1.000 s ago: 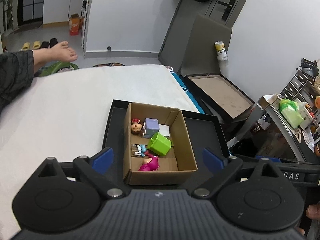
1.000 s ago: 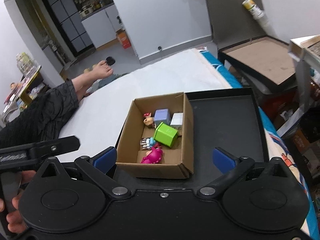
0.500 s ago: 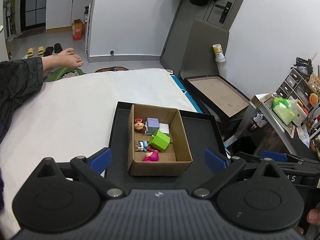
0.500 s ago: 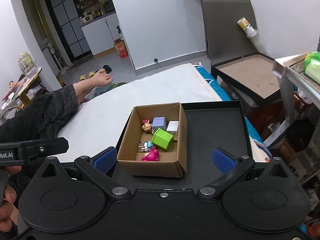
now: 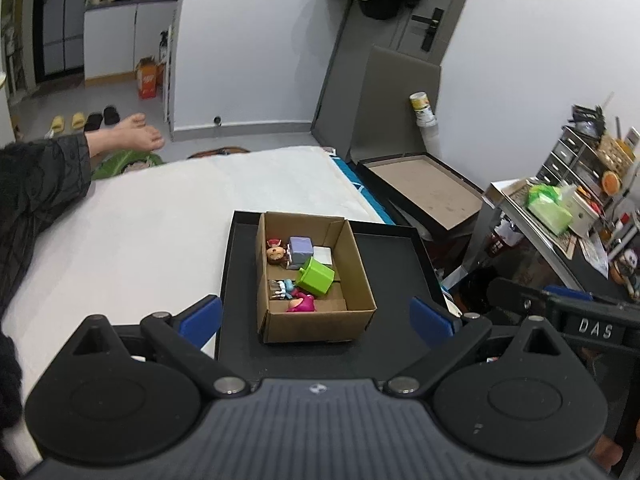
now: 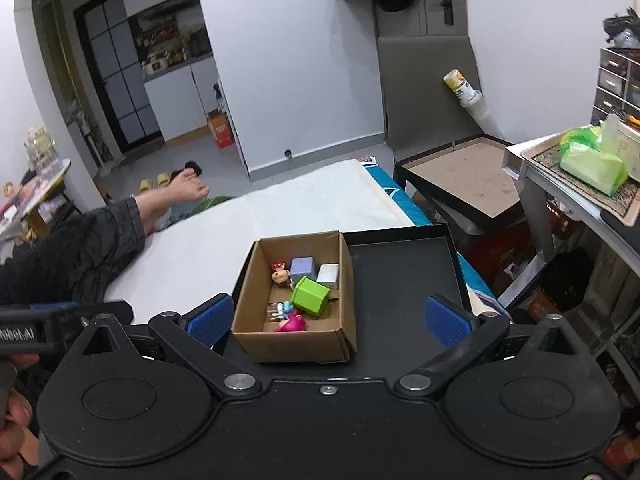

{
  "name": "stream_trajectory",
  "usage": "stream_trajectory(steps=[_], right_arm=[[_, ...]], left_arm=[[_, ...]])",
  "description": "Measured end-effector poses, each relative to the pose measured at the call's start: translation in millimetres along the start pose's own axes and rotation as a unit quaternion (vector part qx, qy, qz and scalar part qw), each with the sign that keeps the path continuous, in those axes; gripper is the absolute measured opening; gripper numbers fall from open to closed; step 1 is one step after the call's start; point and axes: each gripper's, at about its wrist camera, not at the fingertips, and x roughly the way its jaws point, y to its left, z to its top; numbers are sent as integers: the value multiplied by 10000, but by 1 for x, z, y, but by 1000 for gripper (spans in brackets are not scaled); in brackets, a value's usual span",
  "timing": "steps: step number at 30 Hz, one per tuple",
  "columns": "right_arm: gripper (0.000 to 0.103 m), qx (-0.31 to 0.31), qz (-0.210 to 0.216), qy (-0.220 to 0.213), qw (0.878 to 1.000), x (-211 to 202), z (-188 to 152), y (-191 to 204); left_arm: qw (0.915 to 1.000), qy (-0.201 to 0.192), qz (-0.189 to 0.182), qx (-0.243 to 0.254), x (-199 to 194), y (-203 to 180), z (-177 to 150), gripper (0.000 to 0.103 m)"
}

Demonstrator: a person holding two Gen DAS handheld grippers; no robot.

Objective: Organize rigid objects

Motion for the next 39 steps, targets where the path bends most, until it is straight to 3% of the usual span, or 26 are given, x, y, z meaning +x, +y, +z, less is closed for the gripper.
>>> stream_trajectory(steps=[8, 19, 22, 39], right_arm=[[103, -2, -273, -195, 9994, -19, -13, 9], [103, 103, -270, -413, 9987, -49, -28, 11], [103, 56, -218, -413, 9989, -53, -31, 13], [103, 117, -310, -505, 9982, -73, -52, 13]], left_arm=[[9995, -146, -39, 261, -20, -8, -15, 100], [9982, -395, -14, 443, -46, -10, -30, 100], [9981, -354, -162, 475, -49, -8, -36, 100], [9979, -349, -81, 540, -60, -9, -53, 100]])
